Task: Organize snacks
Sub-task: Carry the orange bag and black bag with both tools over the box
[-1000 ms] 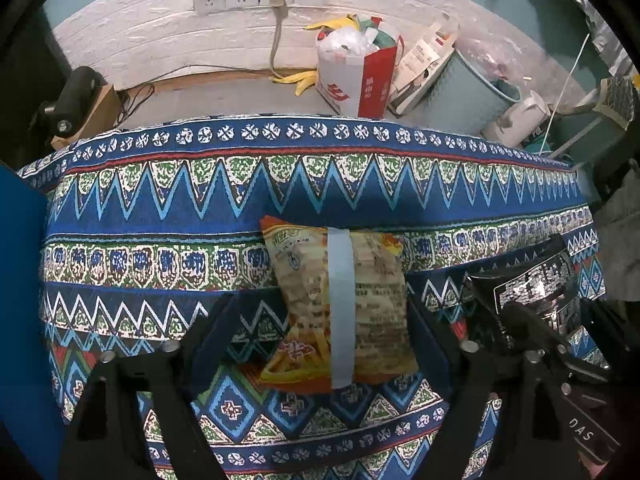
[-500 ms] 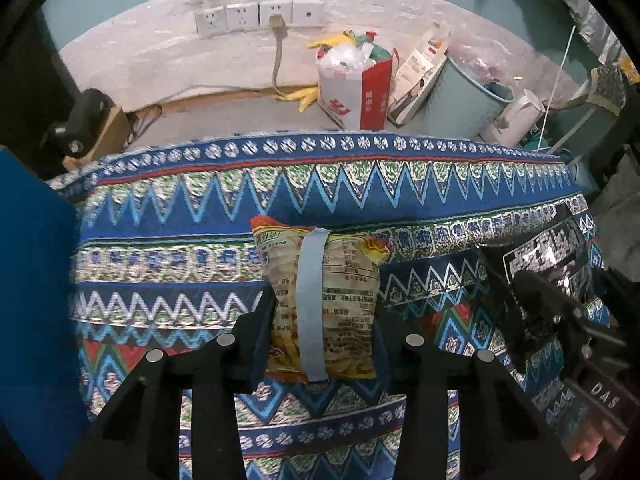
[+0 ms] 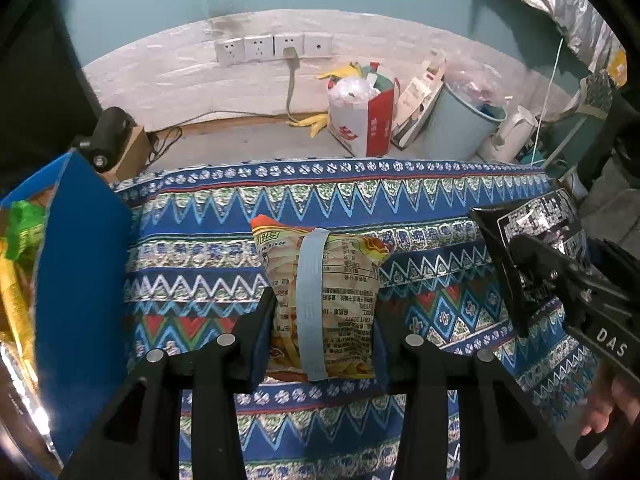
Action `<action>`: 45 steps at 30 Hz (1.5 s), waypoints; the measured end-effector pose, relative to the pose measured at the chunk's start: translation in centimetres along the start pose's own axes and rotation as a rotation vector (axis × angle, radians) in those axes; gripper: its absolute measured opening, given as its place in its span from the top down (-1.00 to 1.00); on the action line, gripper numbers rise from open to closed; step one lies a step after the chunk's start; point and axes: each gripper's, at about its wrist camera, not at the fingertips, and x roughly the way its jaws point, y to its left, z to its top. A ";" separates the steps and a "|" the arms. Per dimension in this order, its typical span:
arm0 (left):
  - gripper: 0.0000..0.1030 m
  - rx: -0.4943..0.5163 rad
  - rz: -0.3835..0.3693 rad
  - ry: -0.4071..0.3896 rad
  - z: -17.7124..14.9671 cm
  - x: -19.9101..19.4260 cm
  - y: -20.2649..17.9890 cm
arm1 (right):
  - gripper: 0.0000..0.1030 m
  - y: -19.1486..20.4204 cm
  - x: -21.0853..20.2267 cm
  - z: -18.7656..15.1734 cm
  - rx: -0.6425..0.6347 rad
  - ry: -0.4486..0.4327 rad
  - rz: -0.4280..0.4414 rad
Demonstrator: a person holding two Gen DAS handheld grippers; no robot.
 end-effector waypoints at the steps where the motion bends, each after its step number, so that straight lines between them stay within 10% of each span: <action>1: 0.18 -0.001 0.001 -0.007 -0.1 -0.4 0.2 | -0.14 0.3 -0.3 0.1 -0.004 -0.005 0.001; 45: 0.18 -0.254 0.109 -0.229 -6.4 -15.1 16.8 | -0.14 20.0 -6.9 3.2 -0.208 -0.126 0.219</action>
